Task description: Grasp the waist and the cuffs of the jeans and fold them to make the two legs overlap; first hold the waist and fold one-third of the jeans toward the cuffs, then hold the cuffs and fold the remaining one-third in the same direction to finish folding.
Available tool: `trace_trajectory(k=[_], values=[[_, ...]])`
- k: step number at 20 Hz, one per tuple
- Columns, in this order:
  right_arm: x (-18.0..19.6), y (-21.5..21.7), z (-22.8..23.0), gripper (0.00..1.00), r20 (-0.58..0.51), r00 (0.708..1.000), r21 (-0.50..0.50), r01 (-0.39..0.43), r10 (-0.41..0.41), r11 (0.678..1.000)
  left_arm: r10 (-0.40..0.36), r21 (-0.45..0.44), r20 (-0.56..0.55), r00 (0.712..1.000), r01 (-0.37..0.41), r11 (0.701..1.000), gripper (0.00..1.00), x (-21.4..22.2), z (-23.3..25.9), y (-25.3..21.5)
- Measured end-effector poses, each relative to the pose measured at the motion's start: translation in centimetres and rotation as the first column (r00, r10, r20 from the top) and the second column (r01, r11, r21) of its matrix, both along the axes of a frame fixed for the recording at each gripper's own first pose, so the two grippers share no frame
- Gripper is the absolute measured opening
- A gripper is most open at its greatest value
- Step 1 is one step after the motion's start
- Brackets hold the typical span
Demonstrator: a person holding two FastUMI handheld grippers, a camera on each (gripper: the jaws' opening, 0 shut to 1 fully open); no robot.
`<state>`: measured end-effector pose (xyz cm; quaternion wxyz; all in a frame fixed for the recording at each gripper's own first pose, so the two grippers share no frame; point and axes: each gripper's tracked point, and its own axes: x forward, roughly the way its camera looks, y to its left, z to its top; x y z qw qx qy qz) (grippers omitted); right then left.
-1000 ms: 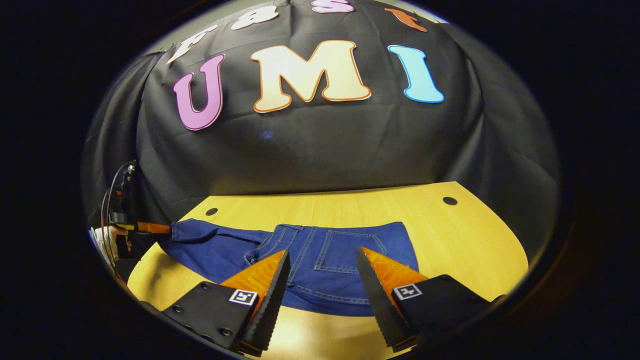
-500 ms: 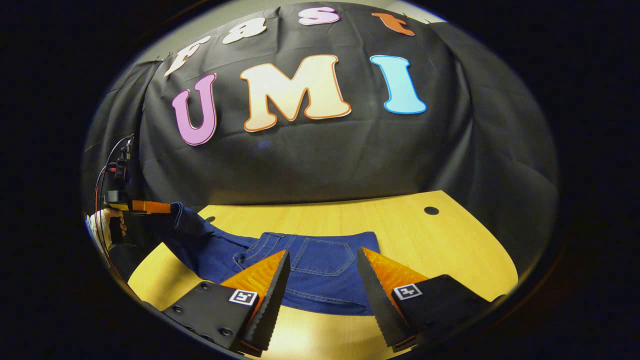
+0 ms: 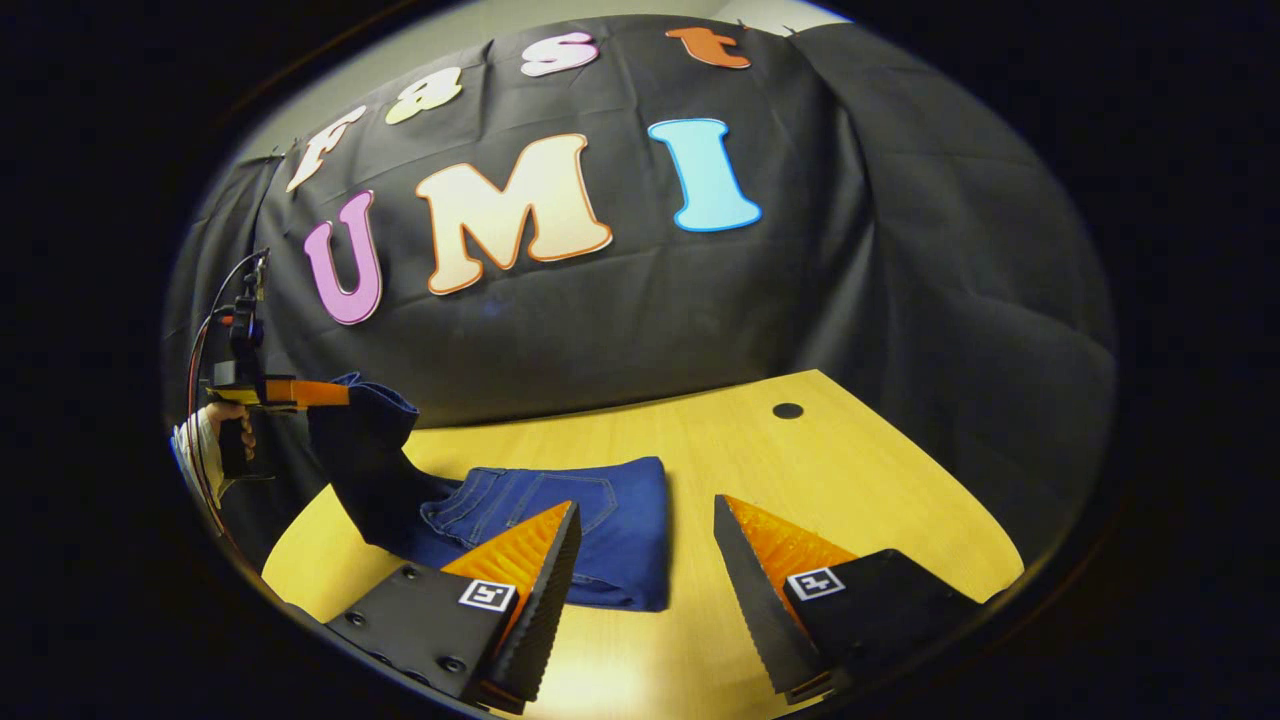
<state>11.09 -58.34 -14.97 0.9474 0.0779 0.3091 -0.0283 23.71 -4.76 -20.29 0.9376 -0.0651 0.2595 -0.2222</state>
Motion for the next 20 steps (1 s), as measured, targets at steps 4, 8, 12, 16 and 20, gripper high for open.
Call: trace_trajectory(k=[4,8,12,16,20], values=[[-1.2,-2.3,0.3,0.83,-0.001,1.000,-0.002,0.006,-0.006,1.000,-0.063,-0.017,0.007,0.998,0.063,0.998,0.00,0.1,0.4,-6.6],[-2.5,-3.9,0.1,0.75,-0.011,1.000,-0.004,-0.002,0.002,1.000,-0.133,-0.047,-0.002,0.991,0.132,0.990,0.00,-0.4,-0.2,-13.6],[-3.4,-5.9,0.1,0.75,-0.016,1.000,-0.019,-0.010,0.010,1.000,-0.178,-0.054,-0.030,0.984,0.176,0.983,0.00,-1.0,-2.2,-19.6],[-3.9,-7.7,0.2,0.83,-0.027,1.000,-0.017,-0.011,0.010,1.000,-0.154,-0.012,-0.105,0.982,0.154,0.988,0.00,-2.0,-6.9,-22.8],[-3.7,-7.7,0.6,0.83,-0.014,0.999,-0.002,-0.046,0.046,0.999,-0.128,0.003,-0.154,0.980,0.130,0.992,0.02,-4.4,-9.6,-24.6]])
